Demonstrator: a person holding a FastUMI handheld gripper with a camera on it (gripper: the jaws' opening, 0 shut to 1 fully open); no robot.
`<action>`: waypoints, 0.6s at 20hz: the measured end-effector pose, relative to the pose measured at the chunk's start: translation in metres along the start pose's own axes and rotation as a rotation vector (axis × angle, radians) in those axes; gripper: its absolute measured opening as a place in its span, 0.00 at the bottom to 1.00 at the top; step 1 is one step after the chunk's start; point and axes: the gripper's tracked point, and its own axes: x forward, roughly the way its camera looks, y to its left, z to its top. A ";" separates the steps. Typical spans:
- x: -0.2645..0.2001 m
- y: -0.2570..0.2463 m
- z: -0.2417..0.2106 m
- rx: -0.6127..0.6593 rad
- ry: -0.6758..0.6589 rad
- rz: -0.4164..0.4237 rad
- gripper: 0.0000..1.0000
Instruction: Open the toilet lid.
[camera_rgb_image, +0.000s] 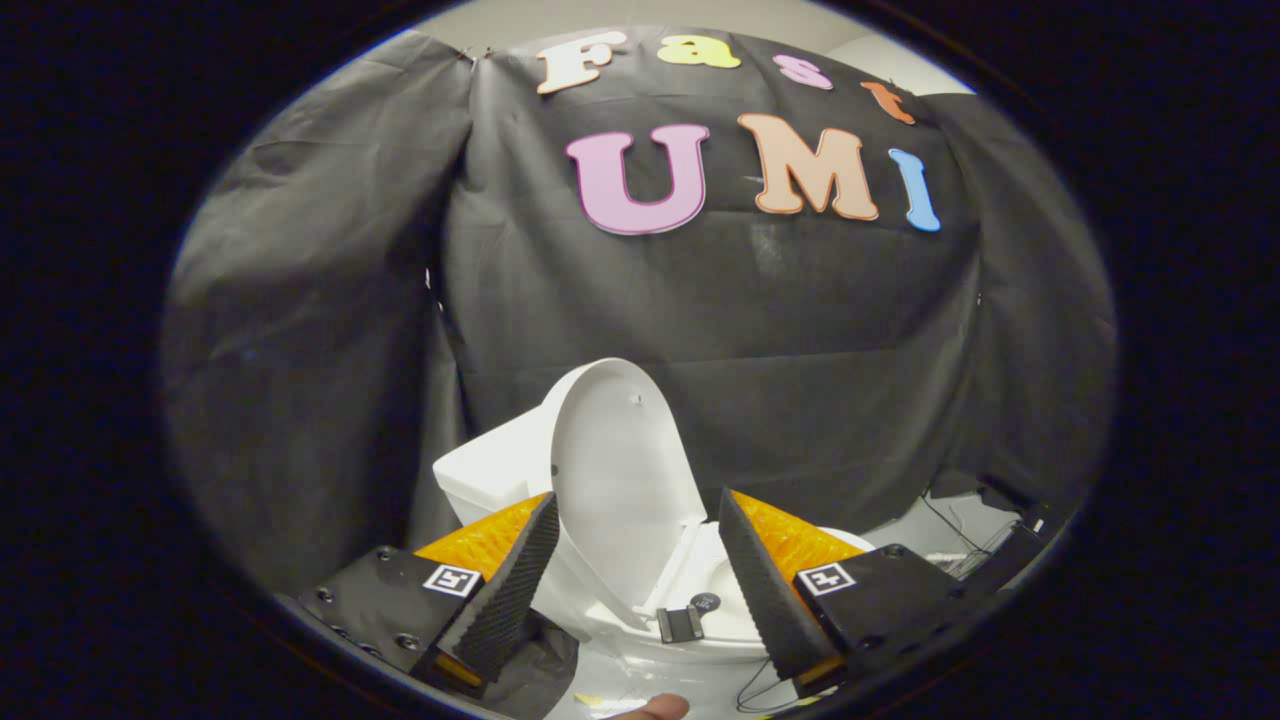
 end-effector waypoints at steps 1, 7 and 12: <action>-0.004 -0.007 0.002 0.011 -0.016 0.006 0.99; -0.025 -0.035 -0.005 -0.026 -0.058 0.023 0.99; -0.035 -0.064 -0.012 -0.043 -0.064 0.000 0.99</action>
